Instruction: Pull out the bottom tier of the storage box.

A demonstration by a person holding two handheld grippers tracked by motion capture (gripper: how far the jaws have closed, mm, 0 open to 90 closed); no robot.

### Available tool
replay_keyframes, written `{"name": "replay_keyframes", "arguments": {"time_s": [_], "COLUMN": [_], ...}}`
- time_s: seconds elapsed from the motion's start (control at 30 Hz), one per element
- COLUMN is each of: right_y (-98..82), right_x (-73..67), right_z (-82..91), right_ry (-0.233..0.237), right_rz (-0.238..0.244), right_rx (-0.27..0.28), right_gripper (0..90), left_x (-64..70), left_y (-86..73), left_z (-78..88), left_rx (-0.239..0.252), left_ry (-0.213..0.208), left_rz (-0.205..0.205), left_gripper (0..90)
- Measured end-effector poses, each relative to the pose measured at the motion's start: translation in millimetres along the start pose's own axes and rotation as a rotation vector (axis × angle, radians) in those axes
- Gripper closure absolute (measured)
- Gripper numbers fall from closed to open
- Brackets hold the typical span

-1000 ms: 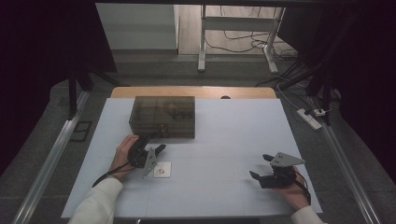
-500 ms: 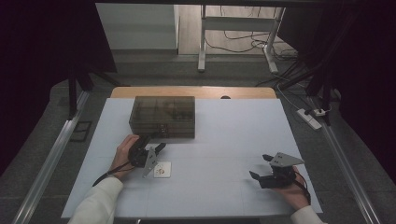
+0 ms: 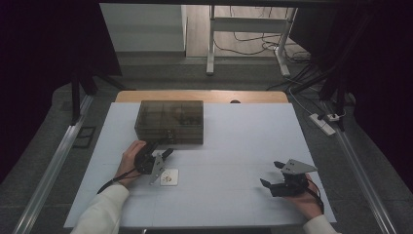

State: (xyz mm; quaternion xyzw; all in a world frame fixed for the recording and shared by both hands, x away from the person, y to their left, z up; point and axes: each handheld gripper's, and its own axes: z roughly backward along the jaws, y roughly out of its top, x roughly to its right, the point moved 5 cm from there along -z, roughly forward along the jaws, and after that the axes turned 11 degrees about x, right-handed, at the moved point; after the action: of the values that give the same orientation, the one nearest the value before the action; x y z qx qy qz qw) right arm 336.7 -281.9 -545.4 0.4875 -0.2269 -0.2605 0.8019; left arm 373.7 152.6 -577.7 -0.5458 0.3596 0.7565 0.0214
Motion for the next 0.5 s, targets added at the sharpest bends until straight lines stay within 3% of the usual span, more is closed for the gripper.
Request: {"name": "replay_keyframes", "arguments": {"time_s": [0.5], "right_y": [-0.2], "right_x": [-0.4], "right_z": [-0.5], "right_ry": [0.001], "right_rz": [0.001], "right_rx": [0.001], "right_gripper": [14.3], "left_x": [2.1], "left_y": [-2.0], "left_z": [-2.8], "left_rx": [-0.005], "left_ry": [-0.011], "left_rz": [-0.008], "left_gripper": [53.5]}}
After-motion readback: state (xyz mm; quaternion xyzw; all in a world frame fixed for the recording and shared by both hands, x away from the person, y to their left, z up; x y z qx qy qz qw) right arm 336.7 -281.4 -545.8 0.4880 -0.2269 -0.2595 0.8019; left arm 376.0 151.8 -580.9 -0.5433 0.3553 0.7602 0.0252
